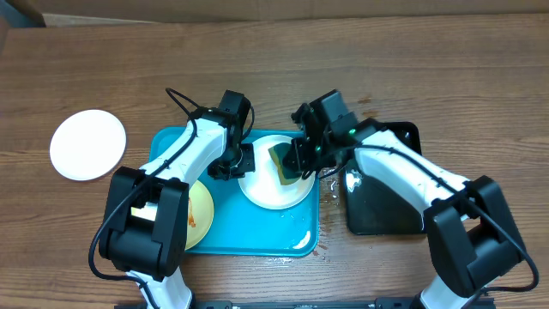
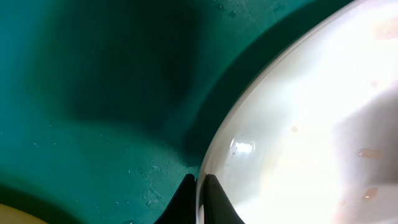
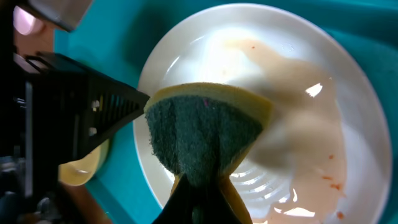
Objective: Clean dirty plates on tray and stack at the side
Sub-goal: 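Scrub the sauce smear on the white plate with the sponge, then wipe the sponge across the plate's right edge, then carry it to the black tray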
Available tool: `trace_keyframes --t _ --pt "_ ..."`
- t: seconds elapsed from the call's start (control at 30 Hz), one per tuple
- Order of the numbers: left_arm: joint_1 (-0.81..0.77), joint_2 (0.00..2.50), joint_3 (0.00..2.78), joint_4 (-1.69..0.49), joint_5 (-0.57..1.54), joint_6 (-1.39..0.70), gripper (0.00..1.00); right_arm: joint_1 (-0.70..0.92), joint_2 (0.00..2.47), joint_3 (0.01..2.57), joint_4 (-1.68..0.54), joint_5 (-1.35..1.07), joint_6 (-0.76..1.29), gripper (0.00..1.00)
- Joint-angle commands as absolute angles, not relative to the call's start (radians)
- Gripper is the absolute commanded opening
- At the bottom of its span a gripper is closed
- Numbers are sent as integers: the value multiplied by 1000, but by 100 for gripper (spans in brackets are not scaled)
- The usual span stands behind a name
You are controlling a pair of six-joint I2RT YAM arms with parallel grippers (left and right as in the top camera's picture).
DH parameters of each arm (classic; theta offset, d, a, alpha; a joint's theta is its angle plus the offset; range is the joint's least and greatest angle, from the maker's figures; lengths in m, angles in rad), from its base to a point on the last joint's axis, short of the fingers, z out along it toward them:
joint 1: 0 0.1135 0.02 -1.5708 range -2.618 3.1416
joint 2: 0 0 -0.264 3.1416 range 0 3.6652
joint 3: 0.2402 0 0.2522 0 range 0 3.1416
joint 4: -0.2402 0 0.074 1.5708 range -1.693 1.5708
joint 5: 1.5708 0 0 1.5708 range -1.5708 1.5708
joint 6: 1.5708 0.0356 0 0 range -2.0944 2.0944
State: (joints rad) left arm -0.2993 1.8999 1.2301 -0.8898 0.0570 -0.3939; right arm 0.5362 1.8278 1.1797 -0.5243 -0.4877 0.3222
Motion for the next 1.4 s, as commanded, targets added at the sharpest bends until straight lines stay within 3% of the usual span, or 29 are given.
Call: trace_keyframes --t 0.0,0.2,0.3,0.6,1.2,1.37 --pt "-295 1903 1208 -884 45 -419 4 593 1810 1129 -481 -379 367 4" --pt "-295 1903 1208 -887 45 -419 4 633 1810 1045 -395 -333 401 4" --pt "-295 1903 1208 -887 45 -419 4 635 1810 1004 -402 -194 387 4" --pt "-295 1903 1208 -889 41 -403 4 591 1810 997 -349 -88 208 4" --pt "-294 1903 1208 -889 23 -388 4 529 1810 1056 -224 -99 125 4" --pt "-294 1903 1208 -889 23 -387 4 529 1808 1130 -239 -326 122 4"
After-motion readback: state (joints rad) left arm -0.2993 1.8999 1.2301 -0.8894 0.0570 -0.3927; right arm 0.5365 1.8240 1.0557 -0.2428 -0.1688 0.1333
